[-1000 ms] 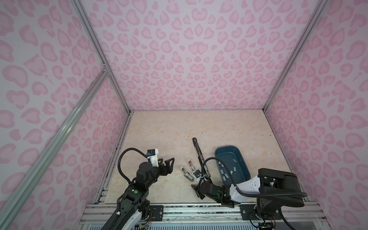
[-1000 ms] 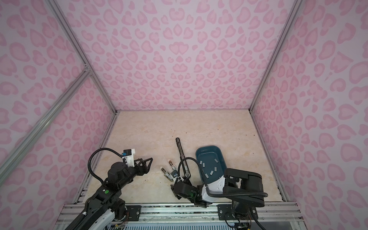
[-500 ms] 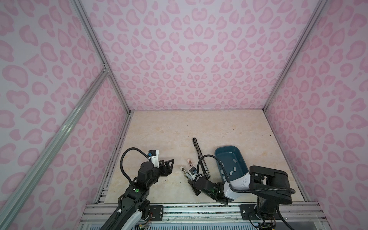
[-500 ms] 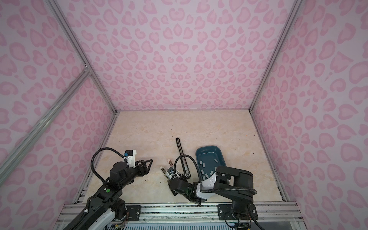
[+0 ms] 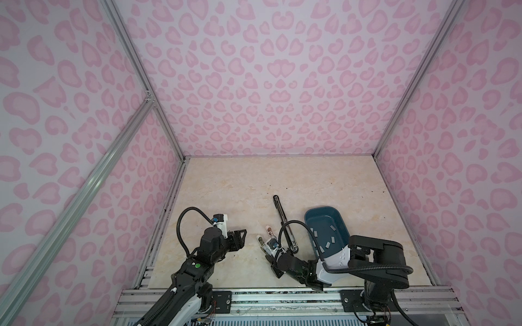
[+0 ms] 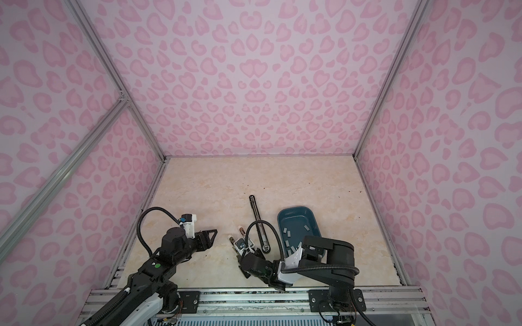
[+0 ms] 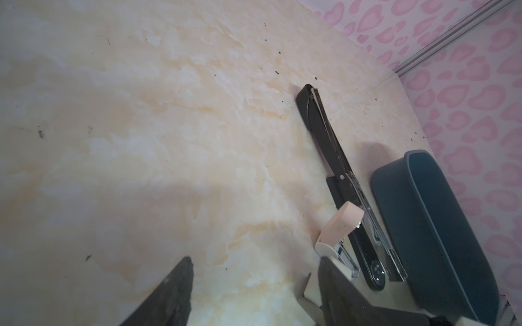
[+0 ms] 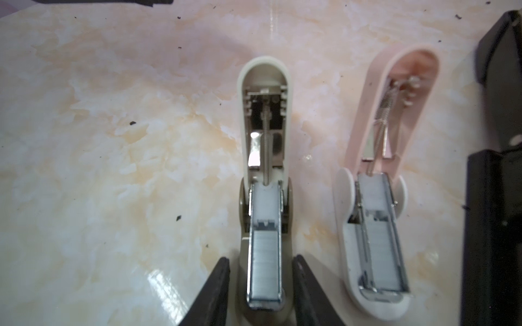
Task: Load the staples into the stapler
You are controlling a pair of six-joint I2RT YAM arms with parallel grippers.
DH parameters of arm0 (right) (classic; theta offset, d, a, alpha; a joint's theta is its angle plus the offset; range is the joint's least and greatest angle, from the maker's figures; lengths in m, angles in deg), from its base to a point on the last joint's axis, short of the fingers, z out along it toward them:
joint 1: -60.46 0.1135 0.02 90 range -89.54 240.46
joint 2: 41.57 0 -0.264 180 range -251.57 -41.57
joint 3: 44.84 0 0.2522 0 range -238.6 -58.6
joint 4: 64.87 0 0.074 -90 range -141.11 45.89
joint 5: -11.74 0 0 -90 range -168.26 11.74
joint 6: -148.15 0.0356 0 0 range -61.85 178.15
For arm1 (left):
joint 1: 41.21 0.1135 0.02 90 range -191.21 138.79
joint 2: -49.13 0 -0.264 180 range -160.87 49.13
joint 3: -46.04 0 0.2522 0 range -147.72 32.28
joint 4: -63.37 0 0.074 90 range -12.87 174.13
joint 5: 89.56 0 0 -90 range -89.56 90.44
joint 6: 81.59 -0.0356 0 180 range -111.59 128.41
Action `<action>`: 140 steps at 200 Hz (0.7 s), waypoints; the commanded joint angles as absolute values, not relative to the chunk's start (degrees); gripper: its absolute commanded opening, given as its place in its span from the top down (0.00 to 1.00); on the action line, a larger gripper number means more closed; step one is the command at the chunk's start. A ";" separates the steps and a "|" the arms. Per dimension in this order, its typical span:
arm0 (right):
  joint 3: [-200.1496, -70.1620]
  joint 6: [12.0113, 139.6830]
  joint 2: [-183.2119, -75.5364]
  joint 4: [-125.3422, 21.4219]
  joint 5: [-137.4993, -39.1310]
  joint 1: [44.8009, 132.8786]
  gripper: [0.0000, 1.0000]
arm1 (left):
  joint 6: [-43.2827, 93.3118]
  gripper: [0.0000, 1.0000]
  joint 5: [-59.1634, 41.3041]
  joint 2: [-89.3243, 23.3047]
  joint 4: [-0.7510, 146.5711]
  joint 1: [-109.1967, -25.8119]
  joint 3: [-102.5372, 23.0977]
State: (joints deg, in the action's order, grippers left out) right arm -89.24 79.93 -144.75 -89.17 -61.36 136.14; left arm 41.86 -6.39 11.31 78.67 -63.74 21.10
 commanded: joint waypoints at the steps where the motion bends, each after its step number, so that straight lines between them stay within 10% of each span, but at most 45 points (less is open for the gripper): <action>1: -88.57 79.91 -145.64 -77.80 -65.18 136.83 0.63 | 42.85 0.30 -6.90 10.02 76.87 -63.81 21.03; 140: -87.35 80.41 -145.54 -79.22 -62.11 137.25 0.63 | 43.75 0.34 -3.95 -6.06 70.68 -67.23 18.21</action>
